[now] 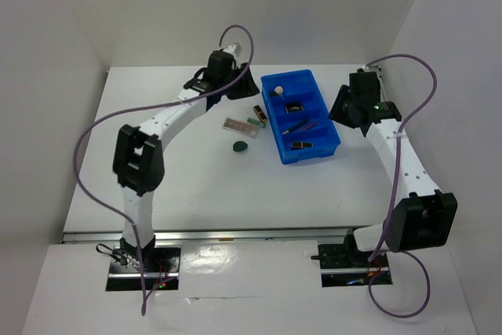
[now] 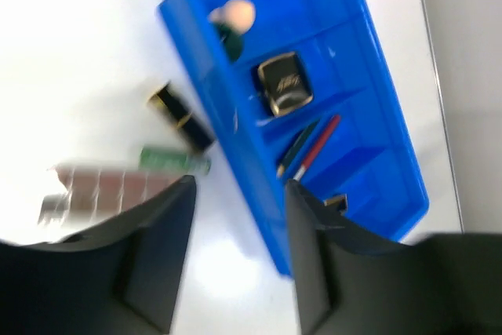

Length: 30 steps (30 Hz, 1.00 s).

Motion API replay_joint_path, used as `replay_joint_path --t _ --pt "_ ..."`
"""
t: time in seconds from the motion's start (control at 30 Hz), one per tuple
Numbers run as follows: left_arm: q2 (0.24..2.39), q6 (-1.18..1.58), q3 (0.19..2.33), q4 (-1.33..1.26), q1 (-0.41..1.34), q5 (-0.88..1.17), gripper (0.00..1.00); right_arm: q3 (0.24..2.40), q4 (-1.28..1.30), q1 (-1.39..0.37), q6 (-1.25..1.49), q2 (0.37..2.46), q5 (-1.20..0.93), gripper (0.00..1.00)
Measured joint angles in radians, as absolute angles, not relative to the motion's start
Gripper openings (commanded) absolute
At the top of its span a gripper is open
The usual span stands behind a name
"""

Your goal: Organize the makeup

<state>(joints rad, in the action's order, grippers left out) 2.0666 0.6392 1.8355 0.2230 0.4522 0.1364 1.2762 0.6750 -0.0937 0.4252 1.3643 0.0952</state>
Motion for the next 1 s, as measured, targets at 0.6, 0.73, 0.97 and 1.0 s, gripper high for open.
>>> replay_joint_path --t 0.6,0.73,0.97,1.0 --pt "2.04 0.529 1.519 0.449 0.581 -0.089 0.75 1.258 0.673 -0.094 0.429 1.36 0.037 0.47" --pt "2.065 0.522 1.53 0.453 0.585 -0.113 0.66 1.258 0.673 -0.094 0.429 1.36 0.037 0.48" --pt "2.12 0.503 1.583 0.477 0.579 -0.147 0.34 1.254 0.672 -0.094 0.429 1.36 0.038 0.48" --pt "2.137 0.5 1.608 0.484 0.579 -0.152 0.28 1.252 0.672 -0.094 0.429 1.36 0.038 0.48"
